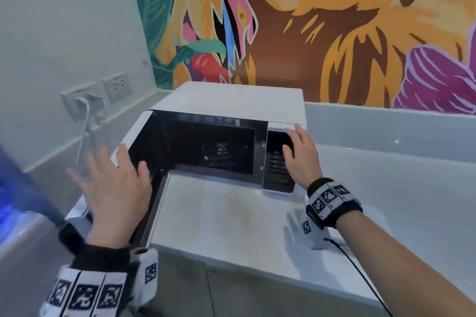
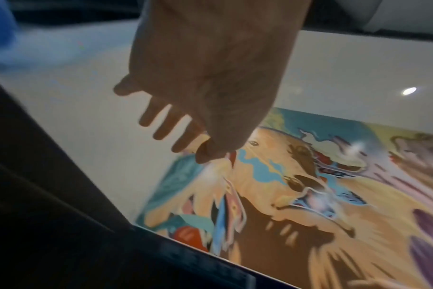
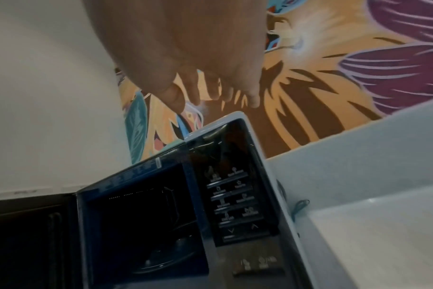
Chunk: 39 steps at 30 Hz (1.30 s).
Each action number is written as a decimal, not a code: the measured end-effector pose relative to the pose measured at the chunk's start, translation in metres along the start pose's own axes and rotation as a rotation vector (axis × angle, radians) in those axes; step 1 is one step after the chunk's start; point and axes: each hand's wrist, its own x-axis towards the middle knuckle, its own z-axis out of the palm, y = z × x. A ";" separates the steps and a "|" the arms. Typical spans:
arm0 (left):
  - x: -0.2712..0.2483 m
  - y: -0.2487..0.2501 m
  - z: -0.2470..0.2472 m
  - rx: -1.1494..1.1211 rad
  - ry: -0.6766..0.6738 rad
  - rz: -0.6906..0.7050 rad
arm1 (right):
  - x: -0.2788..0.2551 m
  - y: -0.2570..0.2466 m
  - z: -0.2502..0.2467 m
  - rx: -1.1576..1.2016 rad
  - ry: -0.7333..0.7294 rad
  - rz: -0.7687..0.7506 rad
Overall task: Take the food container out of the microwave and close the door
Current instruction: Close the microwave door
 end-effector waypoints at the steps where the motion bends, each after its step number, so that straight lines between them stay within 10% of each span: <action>1: 0.000 -0.023 -0.001 0.058 -0.080 -0.105 | 0.004 -0.002 0.001 -0.033 -0.020 0.002; 4: -0.003 -0.073 -0.002 0.143 -0.412 -0.242 | 0.012 -0.001 -0.001 -0.065 -0.085 0.051; 7: -0.014 -0.077 -0.005 -0.034 -0.421 -0.263 | 0.018 0.003 -0.008 -0.051 -0.166 0.076; 19: -0.045 0.078 0.046 -0.835 -0.614 0.247 | 0.025 0.001 -0.023 -0.168 -0.253 0.036; 32: 0.077 0.170 0.130 -0.198 -0.240 0.997 | 0.023 0.004 0.001 -0.232 -0.080 0.028; 39: 0.132 0.189 0.130 0.100 -0.557 1.027 | 0.023 -0.001 0.015 -0.273 0.011 0.066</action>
